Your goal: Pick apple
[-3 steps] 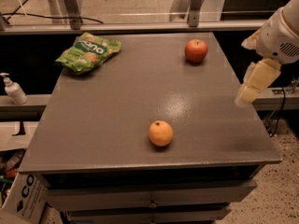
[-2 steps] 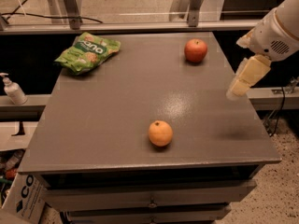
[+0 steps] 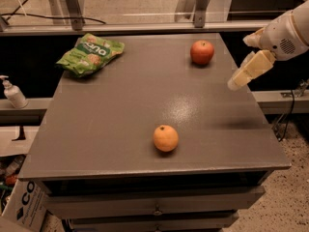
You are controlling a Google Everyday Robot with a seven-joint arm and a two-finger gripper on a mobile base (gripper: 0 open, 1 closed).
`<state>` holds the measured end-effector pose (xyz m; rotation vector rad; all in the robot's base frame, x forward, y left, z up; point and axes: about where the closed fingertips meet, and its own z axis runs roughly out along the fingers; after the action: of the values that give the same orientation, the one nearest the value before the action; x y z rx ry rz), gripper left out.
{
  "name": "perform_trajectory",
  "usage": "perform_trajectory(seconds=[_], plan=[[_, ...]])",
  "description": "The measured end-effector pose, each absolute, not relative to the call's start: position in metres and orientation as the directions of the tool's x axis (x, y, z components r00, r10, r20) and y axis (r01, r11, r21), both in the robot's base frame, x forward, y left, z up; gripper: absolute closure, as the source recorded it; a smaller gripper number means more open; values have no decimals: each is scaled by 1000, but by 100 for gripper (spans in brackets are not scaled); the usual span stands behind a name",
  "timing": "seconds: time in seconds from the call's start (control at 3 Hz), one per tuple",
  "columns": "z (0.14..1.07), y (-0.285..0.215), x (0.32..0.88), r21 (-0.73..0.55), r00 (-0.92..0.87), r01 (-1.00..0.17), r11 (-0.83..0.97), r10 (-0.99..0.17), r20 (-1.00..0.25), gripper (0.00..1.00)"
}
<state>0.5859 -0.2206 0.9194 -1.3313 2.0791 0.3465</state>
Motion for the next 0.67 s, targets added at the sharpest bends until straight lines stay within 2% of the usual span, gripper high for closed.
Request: perform_trajectory(seconds=[0.67], plan=[[916, -216, 596, -134, -274, -872, 470, -697, -662, 0]])
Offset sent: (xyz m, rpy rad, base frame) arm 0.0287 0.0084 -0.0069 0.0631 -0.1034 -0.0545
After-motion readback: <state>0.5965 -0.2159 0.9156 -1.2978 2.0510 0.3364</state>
